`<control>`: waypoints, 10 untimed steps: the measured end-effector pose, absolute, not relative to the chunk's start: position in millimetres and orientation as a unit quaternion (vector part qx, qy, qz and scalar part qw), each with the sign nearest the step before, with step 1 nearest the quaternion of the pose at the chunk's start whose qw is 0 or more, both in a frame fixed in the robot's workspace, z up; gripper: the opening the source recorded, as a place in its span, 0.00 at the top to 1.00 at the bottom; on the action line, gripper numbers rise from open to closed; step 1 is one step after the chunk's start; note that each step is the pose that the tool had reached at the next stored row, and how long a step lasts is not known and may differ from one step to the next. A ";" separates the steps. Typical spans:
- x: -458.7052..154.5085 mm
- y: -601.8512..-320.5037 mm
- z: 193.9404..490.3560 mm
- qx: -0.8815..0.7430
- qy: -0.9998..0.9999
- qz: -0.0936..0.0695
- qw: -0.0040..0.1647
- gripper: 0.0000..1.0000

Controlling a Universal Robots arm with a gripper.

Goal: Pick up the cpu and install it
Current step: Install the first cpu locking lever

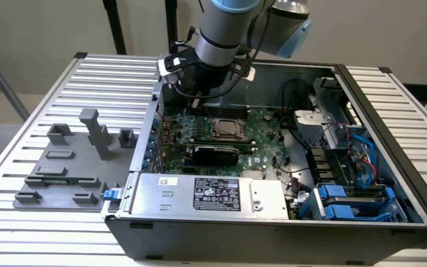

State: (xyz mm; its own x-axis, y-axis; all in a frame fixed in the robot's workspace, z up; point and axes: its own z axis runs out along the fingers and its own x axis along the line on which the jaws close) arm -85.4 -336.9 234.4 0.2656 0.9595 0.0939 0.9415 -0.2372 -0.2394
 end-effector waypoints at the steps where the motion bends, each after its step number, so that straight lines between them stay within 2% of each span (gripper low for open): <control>1: -85.5 -336.9 234.5 -0.788 -0.602 0.034 0.127 0.89; 10: -85.6 -336.9 234.6 -0.816 -0.561 0.020 0.139 0.89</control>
